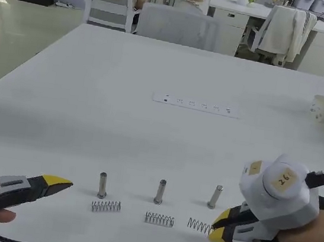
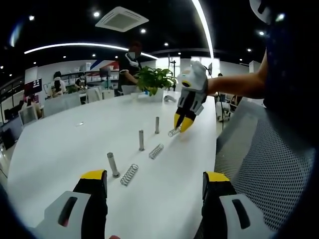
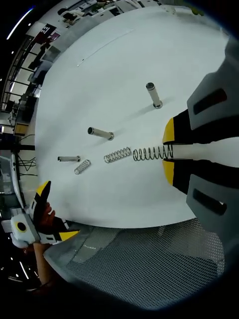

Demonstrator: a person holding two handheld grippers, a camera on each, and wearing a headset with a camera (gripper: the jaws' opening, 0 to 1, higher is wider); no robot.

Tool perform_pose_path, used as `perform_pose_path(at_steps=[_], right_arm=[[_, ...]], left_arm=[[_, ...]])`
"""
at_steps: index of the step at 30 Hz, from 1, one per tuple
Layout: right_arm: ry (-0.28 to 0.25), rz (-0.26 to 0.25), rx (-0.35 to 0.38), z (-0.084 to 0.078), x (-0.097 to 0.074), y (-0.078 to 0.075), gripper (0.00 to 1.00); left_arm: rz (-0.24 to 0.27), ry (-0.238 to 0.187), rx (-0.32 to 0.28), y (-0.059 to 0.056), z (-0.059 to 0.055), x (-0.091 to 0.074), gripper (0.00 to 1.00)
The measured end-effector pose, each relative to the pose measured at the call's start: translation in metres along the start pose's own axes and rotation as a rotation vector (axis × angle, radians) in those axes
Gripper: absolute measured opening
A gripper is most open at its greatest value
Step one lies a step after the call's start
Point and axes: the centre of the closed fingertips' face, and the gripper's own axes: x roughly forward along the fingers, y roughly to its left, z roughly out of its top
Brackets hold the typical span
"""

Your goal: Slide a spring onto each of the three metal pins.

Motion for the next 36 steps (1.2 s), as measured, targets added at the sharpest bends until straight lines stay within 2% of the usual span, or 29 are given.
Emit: perform_pose_path(at_steps=[11, 20, 36], right_arm=[[-0.005, 0.027, -0.053, 0.025, 0.000, 0.009, 0.08], [-0.012, 0.047, -0.107, 0.045, 0.001, 0.018, 0.08], [-0.002, 0.067, -0.186, 0.065, -0.001, 0.030, 0.08]], left_arm=[[-0.049, -0.011, 0.037, -0.003, 0.013, 0.017, 0.72], [-0.090, 0.012, 0.070, -0.008, 0.016, 0.019, 0.69], [-0.171, 0.032, 0.138, -0.020, 0.027, 0.032, 0.61]])
